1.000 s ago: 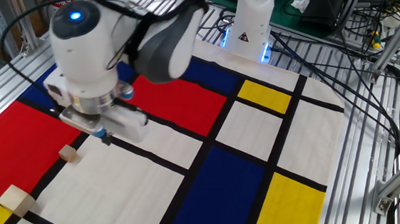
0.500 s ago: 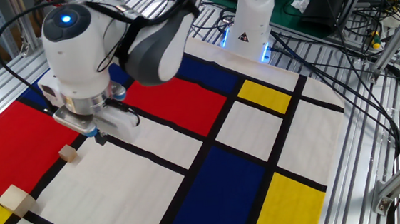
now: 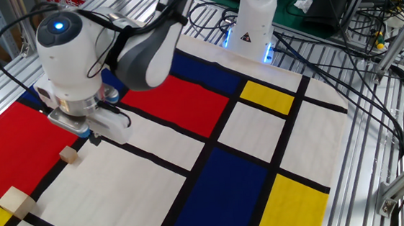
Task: Pick up the small block on the left and move it to the right
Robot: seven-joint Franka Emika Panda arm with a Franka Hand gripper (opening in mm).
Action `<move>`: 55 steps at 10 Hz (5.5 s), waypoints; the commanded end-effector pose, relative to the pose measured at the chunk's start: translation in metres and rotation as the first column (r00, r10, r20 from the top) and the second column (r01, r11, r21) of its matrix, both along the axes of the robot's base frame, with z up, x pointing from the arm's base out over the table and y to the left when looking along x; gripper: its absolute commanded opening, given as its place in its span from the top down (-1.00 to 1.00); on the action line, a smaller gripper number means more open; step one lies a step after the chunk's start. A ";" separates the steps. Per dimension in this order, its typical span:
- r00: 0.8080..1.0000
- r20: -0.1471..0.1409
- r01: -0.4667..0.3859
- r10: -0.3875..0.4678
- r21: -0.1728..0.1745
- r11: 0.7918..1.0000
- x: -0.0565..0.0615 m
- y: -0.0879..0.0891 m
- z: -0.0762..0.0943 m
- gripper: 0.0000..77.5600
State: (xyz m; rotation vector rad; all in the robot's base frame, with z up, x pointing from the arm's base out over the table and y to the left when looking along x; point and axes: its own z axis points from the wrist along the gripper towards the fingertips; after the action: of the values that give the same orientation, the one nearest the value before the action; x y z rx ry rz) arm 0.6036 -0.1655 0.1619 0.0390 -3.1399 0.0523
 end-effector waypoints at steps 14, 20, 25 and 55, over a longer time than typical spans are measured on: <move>0.999 -0.020 0.029 -0.029 0.015 0.999 0.026 -0.033 -0.008 1.00; 0.997 -0.040 -0.066 0.065 -0.023 0.998 0.031 -0.068 -0.024 1.00; 1.000 -0.014 -0.025 0.024 -0.016 1.000 0.029 -0.065 -0.042 -1.00; 1.000 -0.017 -0.008 0.008 0.032 0.999 0.022 -0.085 -0.077 -1.00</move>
State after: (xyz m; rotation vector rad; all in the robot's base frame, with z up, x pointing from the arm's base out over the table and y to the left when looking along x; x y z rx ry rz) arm 0.6231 -0.2485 0.0935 0.0332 -3.1119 -0.0405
